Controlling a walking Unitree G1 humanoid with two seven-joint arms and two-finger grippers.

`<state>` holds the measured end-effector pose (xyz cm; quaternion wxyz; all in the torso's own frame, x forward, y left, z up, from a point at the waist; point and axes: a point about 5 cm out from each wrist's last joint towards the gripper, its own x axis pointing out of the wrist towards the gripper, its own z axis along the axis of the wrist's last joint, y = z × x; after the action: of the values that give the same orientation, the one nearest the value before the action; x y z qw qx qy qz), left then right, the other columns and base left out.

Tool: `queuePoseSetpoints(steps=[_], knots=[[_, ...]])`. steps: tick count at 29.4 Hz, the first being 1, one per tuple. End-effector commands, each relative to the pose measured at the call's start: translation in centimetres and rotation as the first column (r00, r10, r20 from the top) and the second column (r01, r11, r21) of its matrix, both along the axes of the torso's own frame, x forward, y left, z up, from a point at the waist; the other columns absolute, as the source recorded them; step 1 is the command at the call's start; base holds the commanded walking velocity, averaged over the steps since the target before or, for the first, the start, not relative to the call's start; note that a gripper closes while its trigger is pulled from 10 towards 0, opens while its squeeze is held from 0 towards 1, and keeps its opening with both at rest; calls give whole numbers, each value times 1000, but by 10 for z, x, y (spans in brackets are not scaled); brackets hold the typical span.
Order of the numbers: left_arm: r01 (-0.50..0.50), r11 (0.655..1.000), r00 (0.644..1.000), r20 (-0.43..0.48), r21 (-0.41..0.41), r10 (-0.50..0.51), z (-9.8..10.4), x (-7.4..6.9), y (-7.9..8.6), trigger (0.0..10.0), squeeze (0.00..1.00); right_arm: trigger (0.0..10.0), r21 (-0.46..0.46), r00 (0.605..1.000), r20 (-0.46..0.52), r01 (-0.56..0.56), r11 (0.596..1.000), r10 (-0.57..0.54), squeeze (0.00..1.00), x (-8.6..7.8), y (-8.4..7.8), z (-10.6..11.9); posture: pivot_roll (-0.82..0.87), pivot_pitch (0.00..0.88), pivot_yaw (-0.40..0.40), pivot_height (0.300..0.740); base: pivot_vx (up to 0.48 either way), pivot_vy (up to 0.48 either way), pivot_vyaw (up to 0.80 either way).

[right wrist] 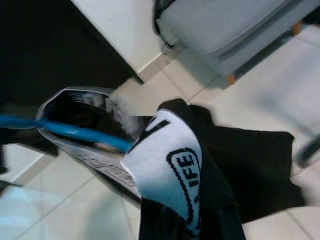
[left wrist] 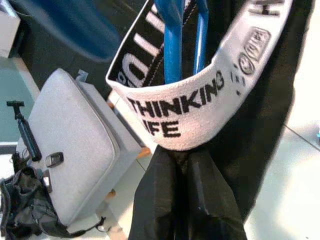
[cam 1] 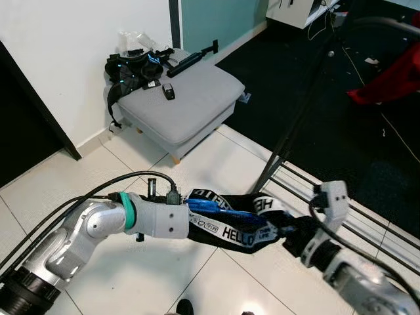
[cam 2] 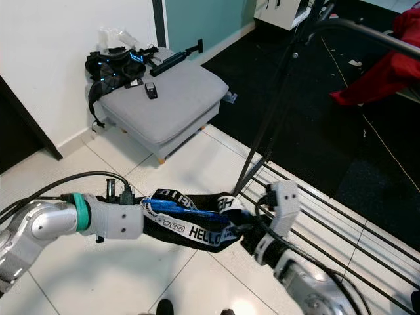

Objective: Hang hanger

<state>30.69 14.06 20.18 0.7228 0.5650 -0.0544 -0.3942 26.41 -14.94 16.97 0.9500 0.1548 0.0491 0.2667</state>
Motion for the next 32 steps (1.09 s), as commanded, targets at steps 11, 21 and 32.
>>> queuePoseSetpoints(steps=[11,21,32], knots=[[9,979,992,-120,-206,-34,1,-12,-23,10000,0,0,-69,999,-9,-50,996,49,0,22,45,-10,-212,303,80,740,0,0,0],[-79,977,990,-130,-198,54,-2,-12,-22,10000,0,0,-279,999,-31,-49,959,42,0,4,44,-25,-211,294,66,740,0,0,0],[-165,965,982,-129,-204,141,-5,-8,-15,10000,0,0,-378,978,-72,154,913,-195,0,-4,-18,-40,-232,287,84,740,0,0,0]])
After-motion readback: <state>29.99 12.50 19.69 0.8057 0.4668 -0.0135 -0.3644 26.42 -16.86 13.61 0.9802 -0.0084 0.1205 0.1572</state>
